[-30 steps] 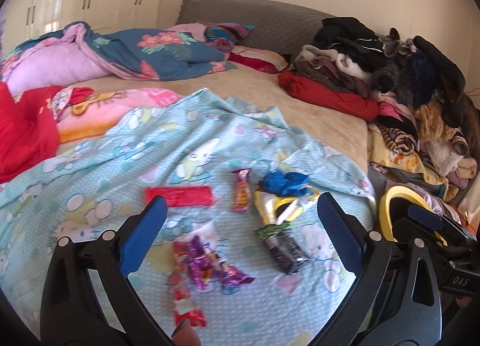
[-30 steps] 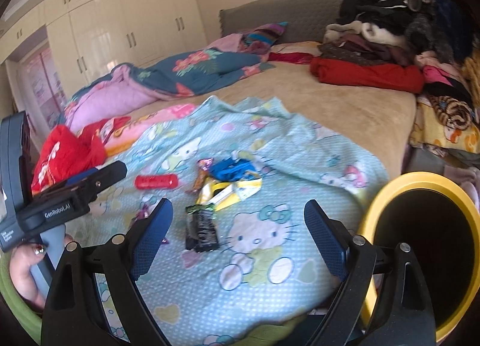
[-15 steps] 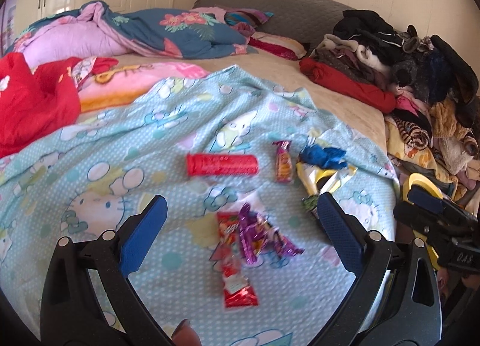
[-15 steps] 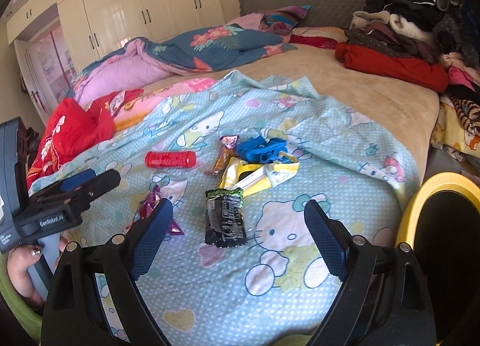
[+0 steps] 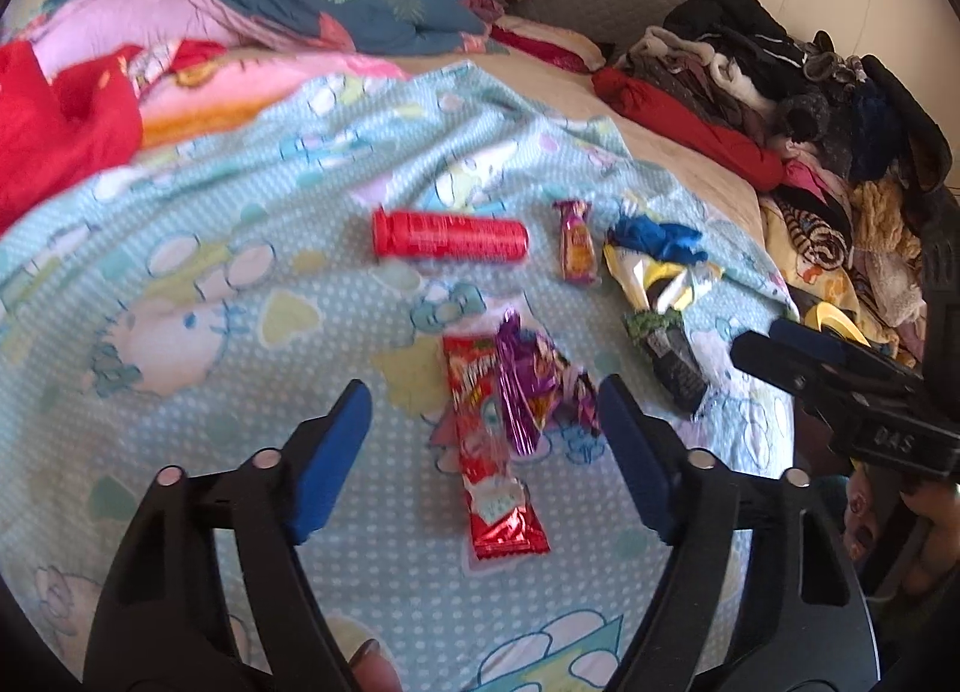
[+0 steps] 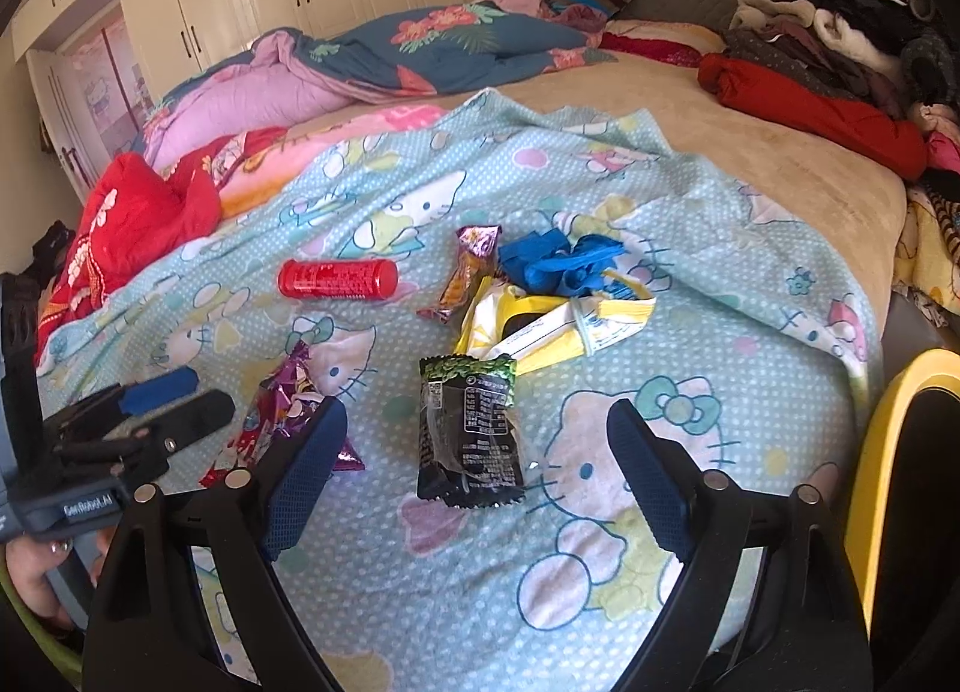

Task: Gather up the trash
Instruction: 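Grasp the red candy wrapper with the left tool while the right tool grasps the black snack wrapper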

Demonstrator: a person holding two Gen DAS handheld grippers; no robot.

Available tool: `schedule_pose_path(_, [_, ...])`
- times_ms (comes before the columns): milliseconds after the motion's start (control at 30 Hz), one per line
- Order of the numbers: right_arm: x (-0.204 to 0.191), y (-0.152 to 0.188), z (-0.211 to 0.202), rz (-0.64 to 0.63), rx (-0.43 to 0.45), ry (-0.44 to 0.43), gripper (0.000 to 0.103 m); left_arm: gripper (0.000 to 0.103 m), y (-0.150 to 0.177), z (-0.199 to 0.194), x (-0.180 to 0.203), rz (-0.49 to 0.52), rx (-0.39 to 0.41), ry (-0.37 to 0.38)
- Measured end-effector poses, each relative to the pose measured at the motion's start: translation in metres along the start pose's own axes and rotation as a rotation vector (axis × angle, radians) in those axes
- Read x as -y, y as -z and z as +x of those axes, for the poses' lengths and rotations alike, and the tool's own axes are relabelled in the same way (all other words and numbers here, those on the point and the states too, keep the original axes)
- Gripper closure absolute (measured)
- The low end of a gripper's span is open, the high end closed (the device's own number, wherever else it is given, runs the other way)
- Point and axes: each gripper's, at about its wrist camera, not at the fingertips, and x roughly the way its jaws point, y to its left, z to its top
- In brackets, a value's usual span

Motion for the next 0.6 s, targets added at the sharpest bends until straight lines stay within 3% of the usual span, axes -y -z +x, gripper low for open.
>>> schedule_pose_path(333, [-0.005,0.003,0.039,0.002,-0.113,-0.010,0.033,0.057,0.014,0.023,-0.002,-0.019,-0.090,0.027])
schedule_pose_path(500, [-0.004,0.011,0.055,-0.005,-0.167,0.033,0.062,0.076,0.017,0.029,0.000,-0.011,-0.108,0.019])
schedule_pose_path(533, [-0.002,0.012,0.054,-0.001,-0.164,0.036,0.065,0.084,0.018,0.029,0.000,-0.013,-0.107,0.018])
schedule_pose_path(600, [0.003,0.013,0.050,0.016,-0.162,0.029,0.070,0.087,0.017,0.031,-0.001,-0.018,-0.108,0.019])
